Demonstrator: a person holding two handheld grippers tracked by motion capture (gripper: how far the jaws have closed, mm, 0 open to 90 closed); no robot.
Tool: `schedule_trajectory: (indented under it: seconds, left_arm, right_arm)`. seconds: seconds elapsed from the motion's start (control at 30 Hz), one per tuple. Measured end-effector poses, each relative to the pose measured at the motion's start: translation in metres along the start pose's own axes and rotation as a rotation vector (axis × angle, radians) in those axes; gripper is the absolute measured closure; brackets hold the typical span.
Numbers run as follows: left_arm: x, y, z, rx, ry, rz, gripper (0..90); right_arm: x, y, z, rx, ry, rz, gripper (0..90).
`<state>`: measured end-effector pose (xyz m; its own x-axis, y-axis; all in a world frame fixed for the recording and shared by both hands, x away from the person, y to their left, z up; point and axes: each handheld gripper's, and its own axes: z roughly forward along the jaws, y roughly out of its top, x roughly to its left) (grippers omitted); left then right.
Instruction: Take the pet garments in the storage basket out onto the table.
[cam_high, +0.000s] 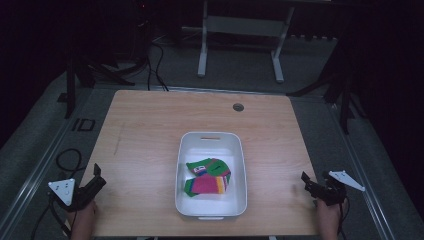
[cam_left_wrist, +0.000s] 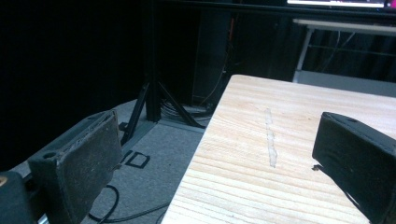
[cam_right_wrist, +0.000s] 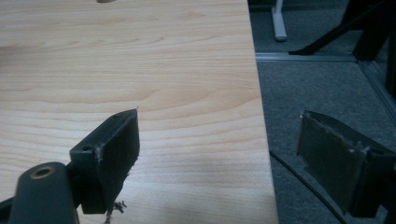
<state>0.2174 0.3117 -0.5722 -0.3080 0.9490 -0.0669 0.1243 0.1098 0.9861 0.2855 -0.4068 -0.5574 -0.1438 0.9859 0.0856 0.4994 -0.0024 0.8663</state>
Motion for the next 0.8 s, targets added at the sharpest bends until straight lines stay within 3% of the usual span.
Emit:
schedule_trajectory:
  seconds: [0.13,0.4,0.5,0.6,0.8]
  left_arm:
    - [-0.0007,-0.0001,0.0005,0.001,0.001,0.003,1.8]
    - [-0.0009,0.0000,0.0007,0.005,-0.004,0.010,1.8]
    - [-0.0002,0.0001,0.0008,0.006,-0.011,0.004,1.9]
    - [-0.0007,0.0003,0.0011,0.012,-0.013,0.009,1.9]
    - [0.0005,0.0005,0.0013,0.014,-0.019,-0.001,1.9]
  right_arm:
    - [0.0006,0.0008,0.0019,0.020,-0.013,-0.009,13.7]
    - [-0.0003,0.0040,0.0081,0.060,0.043,-0.047,13.4]
    - [-0.0007,0.0032,0.0087,0.112,0.059,-0.081,13.5]
    - [-0.0040,0.0020,0.0060,0.120,0.145,-0.078,13.5]
    - [-0.0082,0.0020,-0.0002,0.147,0.269,-0.140,13.5]
